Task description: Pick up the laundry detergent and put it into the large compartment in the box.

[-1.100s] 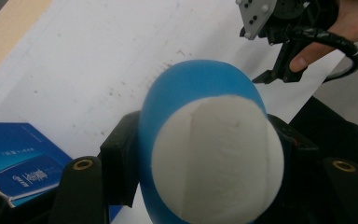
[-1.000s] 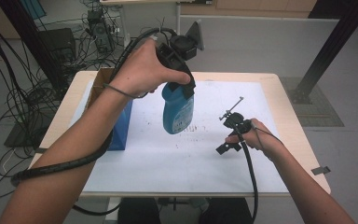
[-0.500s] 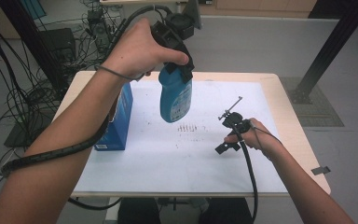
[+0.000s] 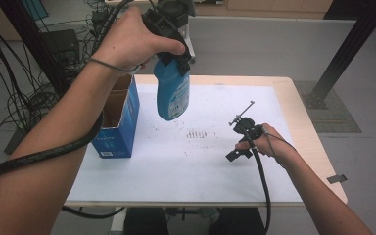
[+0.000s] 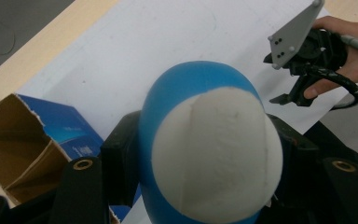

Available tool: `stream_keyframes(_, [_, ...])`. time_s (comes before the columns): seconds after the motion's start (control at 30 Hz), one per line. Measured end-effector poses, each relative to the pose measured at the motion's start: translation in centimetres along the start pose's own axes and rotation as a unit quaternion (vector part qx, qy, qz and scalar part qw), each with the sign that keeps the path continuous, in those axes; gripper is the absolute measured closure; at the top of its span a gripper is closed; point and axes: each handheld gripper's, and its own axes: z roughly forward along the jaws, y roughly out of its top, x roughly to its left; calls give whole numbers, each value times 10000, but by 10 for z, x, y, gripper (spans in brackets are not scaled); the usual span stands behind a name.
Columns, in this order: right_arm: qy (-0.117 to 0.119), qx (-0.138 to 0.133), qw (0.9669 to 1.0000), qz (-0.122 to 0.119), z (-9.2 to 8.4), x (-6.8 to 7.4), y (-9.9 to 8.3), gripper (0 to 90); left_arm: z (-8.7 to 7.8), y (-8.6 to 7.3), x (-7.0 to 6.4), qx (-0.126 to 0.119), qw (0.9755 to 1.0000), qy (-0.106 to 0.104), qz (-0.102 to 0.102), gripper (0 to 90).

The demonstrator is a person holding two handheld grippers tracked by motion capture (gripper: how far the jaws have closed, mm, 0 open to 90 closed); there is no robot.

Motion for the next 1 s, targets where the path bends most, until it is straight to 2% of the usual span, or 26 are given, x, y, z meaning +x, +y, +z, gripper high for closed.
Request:
stream_keyframes(0.07, [-10,9,10000,-6,0,1,0,115,-1,-1,3,-25,10000,9,-80,378])
stream_keyframes(0.23, [-12,-12,10000,-37,-2,2,2,115,-5,-8,25,-46,9992,84,-400,378])
stream_keyframes(0.27, [-12,-12,10000,-37,-2,2,2,115,-5,-8,25,-46,9992,84,-400,378])
stream_keyframes(0.33, [-18,-27,10000,-47,-3,2,3,115,-7,-11,36,-26,9982,136,-576,378])
stream_keyframes(0.43, [-27,-24,10000,-56,-4,3,4,115,-7,-14,44,-15,9975,184,-676,378])
stream_keyframes(0.47, [-19,-38,10000,-72,-4,3,5,115,-8,-17,51,-13,9966,244,-782,378])
stream_keyframes(0.5, [-21,-36,10000,-75,-4,3,5,115,-8,-17,51,-13,9966,244,-782,378])
stream_keyframes(0.53, [-13,-32,10000,-59,-4,3,5,114,-9,-19,59,-31,9956,281,-893,378])
stream_keyframes(0.57, [-13,-32,10000,-59,-4,3,5,114,-9,-19,59,-31,9956,281,-893,378])
stream_keyframes(0.67, [-5,-35,10000,-78,-4,3,5,115,-11,-23,71,-56,9937,330,-1072,378])
stream_keyframes(0.73, [-6,-41,10000,-66,-3,3,5,115,-13,-28,82,-82,9915,369,-1248,378])
stream_keyframes(0.77, [-6,-41,10000,-66,-3,3,5,115,-13,-28,82,-82,9915,369,-1248,378])
stream_keyframes(0.83, [-9,-44,10000,-56,-3,3,5,114,-14,-33,94,-110,9885,462,-1432,378])
stream_keyframes(0.87, [-9,-44,10000,-56,-3,3,5,114,-14,-33,94,-110,9885,462,-1432,378])
stream_keyframes(0.97, [9,-50,10000,-59,-3,2,5,115,-15,-38,104,-123,9848,552,-1645,378])
stream_keyframes(1.0, [9,-57,10000,-52,-3,2,5,114,-14,-41,110,-135,9826,590,-1757,378])
